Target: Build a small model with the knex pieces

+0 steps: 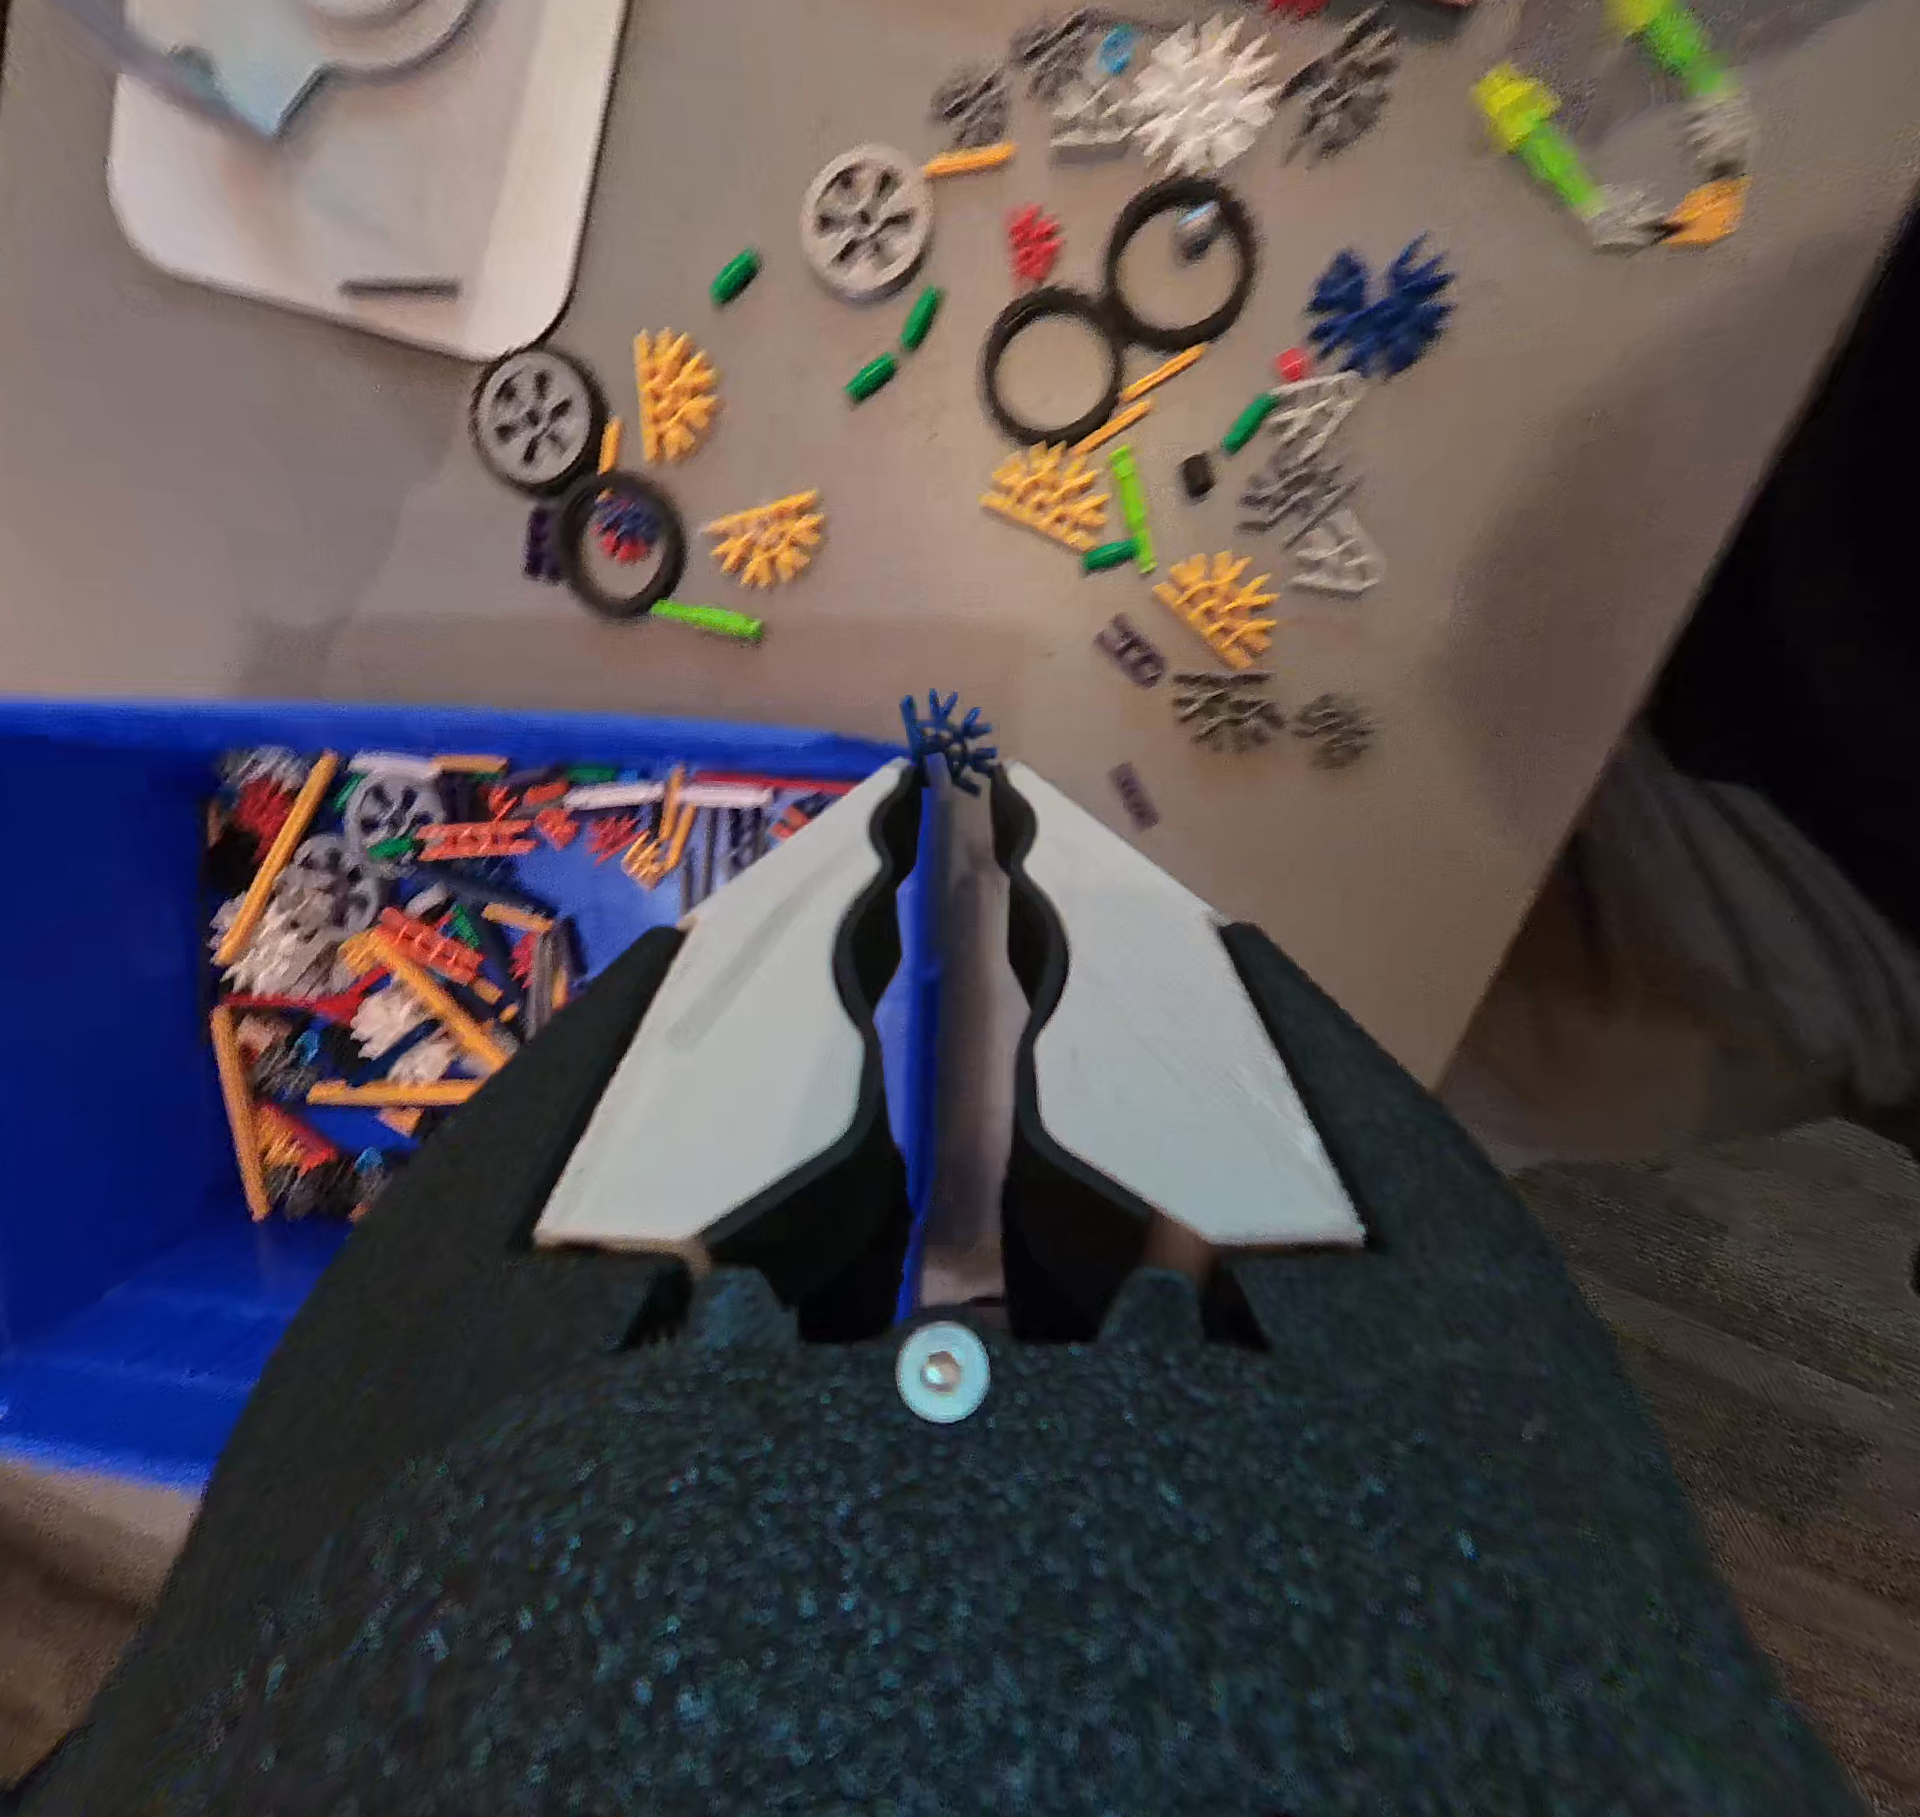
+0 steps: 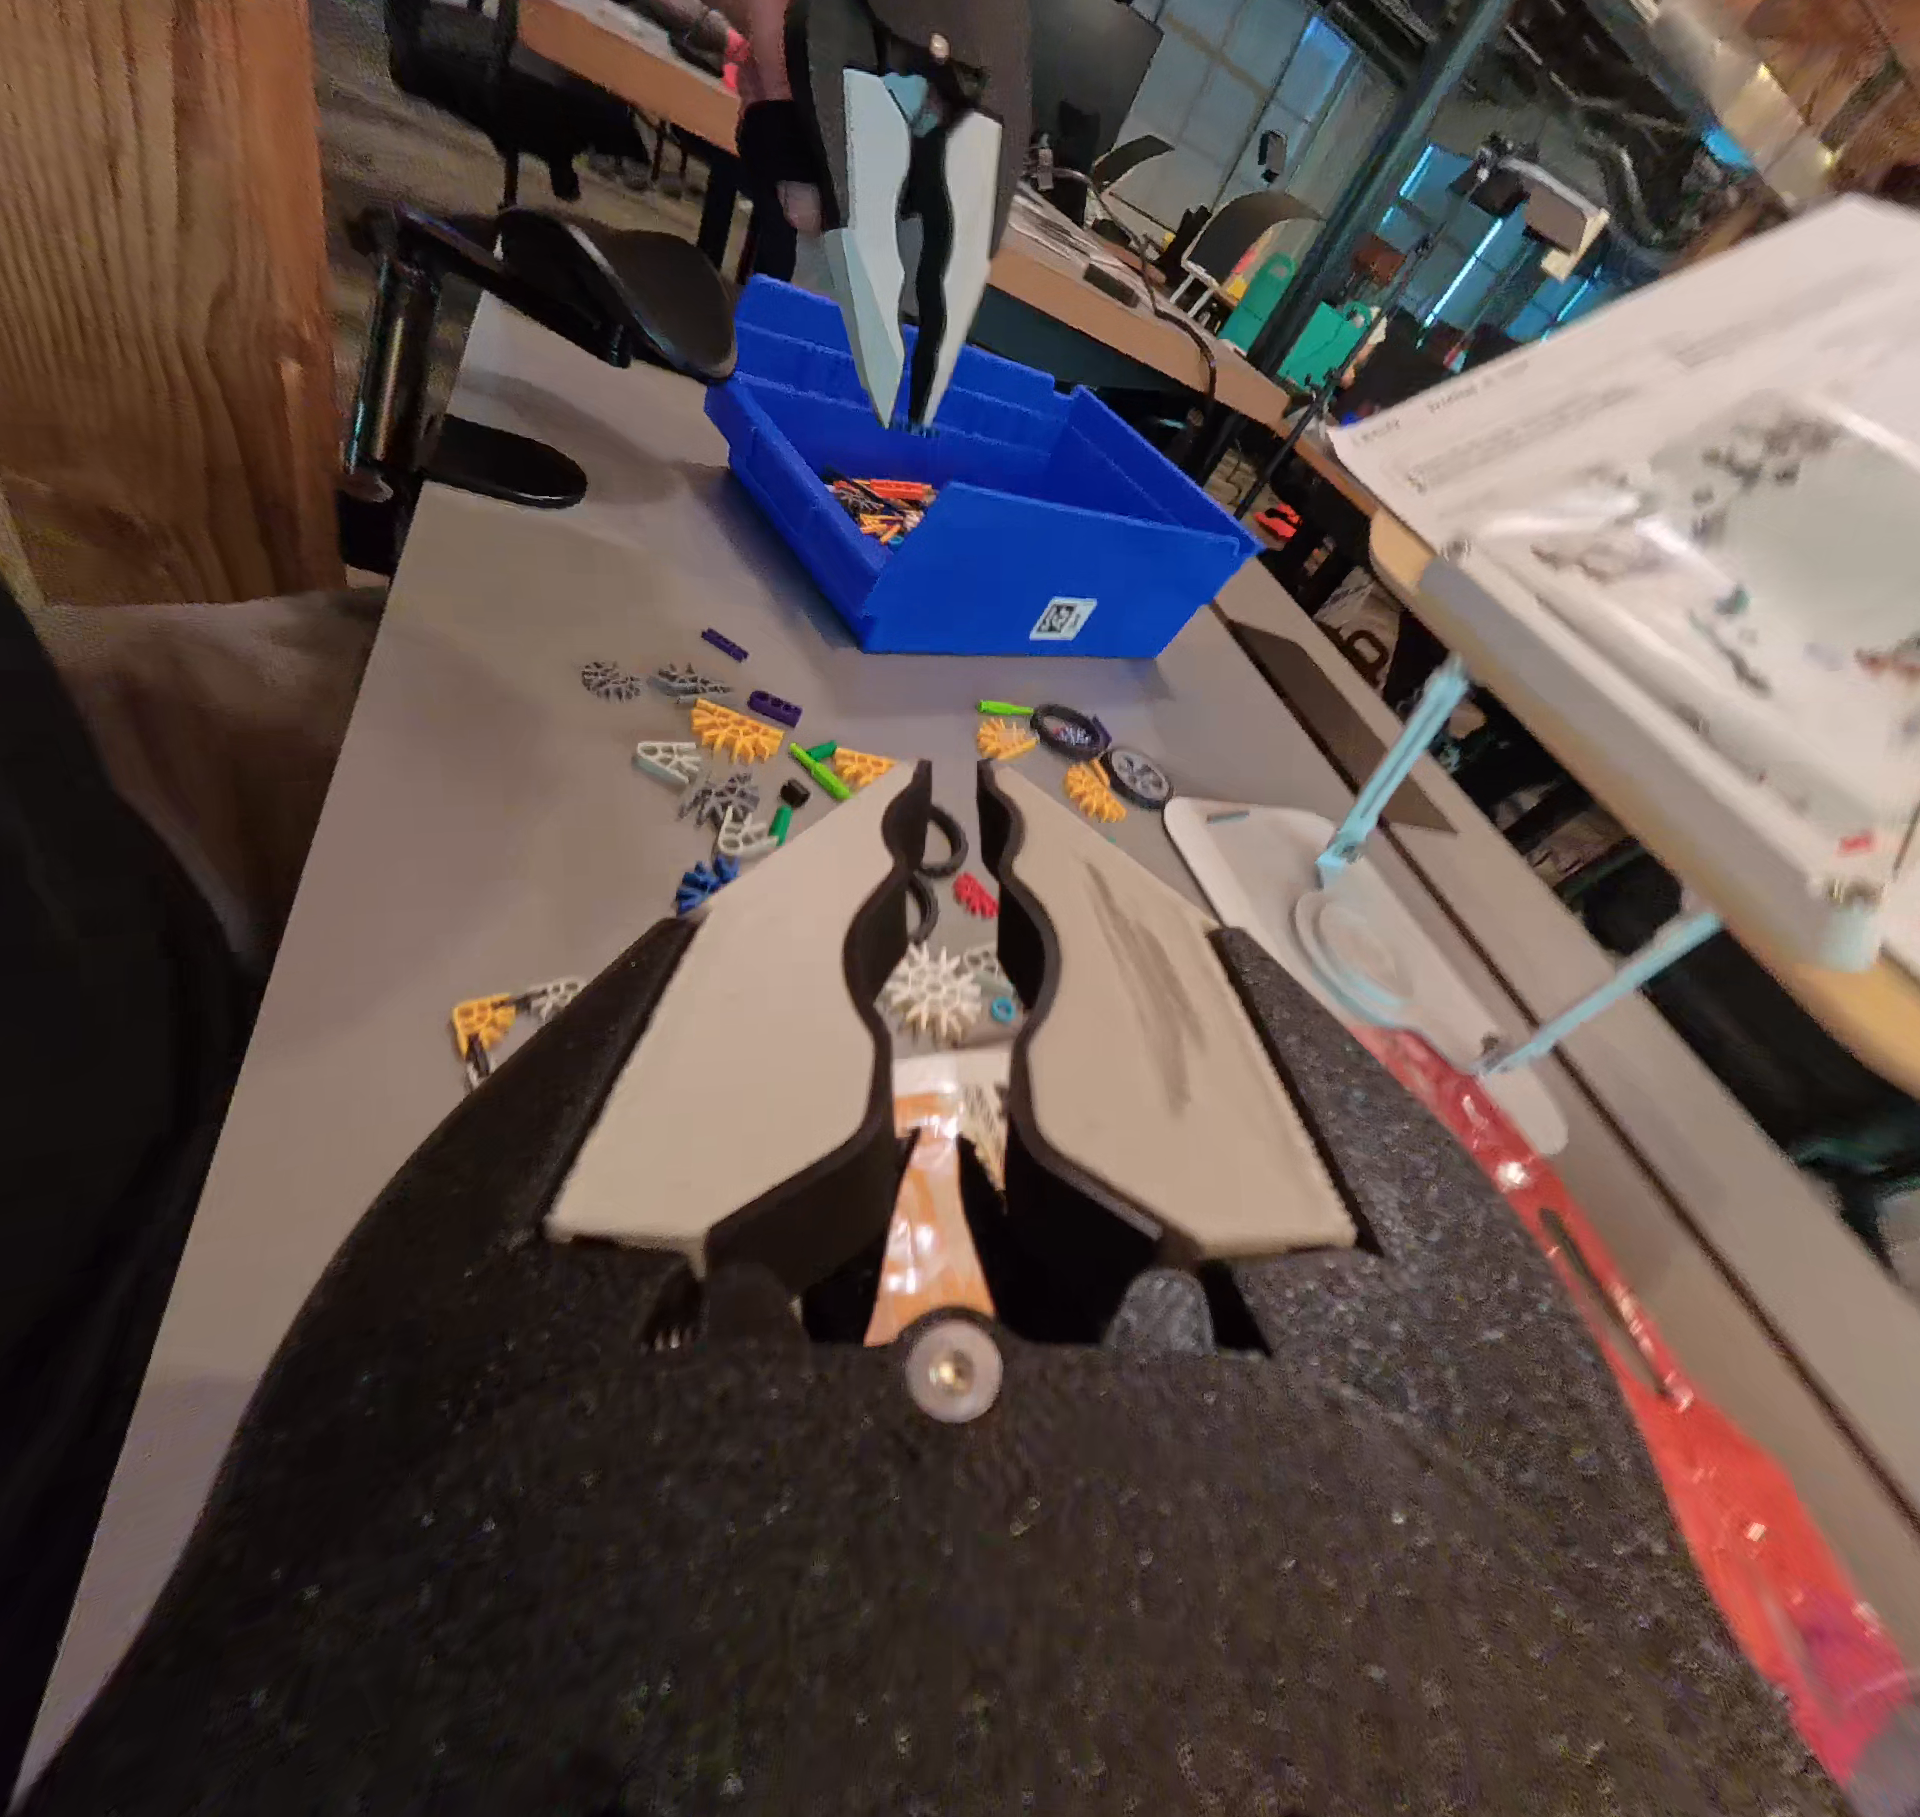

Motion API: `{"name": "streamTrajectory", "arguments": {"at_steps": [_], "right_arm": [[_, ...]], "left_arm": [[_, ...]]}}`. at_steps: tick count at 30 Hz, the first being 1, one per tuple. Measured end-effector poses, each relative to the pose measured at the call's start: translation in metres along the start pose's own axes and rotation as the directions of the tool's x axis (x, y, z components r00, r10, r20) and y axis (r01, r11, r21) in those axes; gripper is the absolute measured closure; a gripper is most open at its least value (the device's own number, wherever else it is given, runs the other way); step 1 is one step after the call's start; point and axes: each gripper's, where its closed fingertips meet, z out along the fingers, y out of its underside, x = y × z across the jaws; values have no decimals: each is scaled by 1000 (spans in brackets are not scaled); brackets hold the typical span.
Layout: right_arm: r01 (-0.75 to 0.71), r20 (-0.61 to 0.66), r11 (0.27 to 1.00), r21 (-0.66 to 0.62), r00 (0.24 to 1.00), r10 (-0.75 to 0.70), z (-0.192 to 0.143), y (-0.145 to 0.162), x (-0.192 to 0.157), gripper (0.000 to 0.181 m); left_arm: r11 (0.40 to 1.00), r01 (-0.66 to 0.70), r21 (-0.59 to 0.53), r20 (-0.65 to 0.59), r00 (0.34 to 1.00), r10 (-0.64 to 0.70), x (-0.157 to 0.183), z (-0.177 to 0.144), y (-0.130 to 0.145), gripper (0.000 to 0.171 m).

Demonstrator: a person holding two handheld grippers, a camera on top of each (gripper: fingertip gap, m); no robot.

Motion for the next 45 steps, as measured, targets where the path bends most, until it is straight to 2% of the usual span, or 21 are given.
{"name": "streamTrajectory", "arguments": {"at_steps": [4, 9, 12, 18, 27, 37, 42, 45], "right_arm": [[213, 13, 977, -26, 977, -213, 33, -22, -19, 166], [463, 36, 885, -42, 886, -462, 68, -28, -43, 162], [545, 55, 835, -71, 838, -542, 80, -18, -49, 162], [632, 82, 772, -59, 774, -627, 82, -10, -60, 162], [648, 49, 757, -88, 762, -646, 71, 4, -49, 177], [559, 35, 822, -108, 828, -559, 55, 12, -31, 180], [522, 40, 847, -96, 853, -521, 52, 14, -28, 179], [491, 44, 867, -88, 871, -489, 51, 16, -28, 179]], "left_arm": [[997, -54, 49, -146, 987, 61, 44, 12, -30, 160], [987, -146, 61, -299, 941, 157, 87, 34, -53, 160], [981, -177, 80, -374, 907, 194, 105, 39, -64, 160], [972, -182, 149, -481, 846, 232, 127, 40, -86, 160], [968, -194, 160, -489, 836, 249, 123, 54, -106, 160], [966, -117, 229, -513, 829, 222, 117, 60, -131, 160], [958, -51, 283, -445, 877, 178, 110, 58, -135, 163], [954, -32, 298, -373, 916, 148, 102, 54, -127, 161]]}}
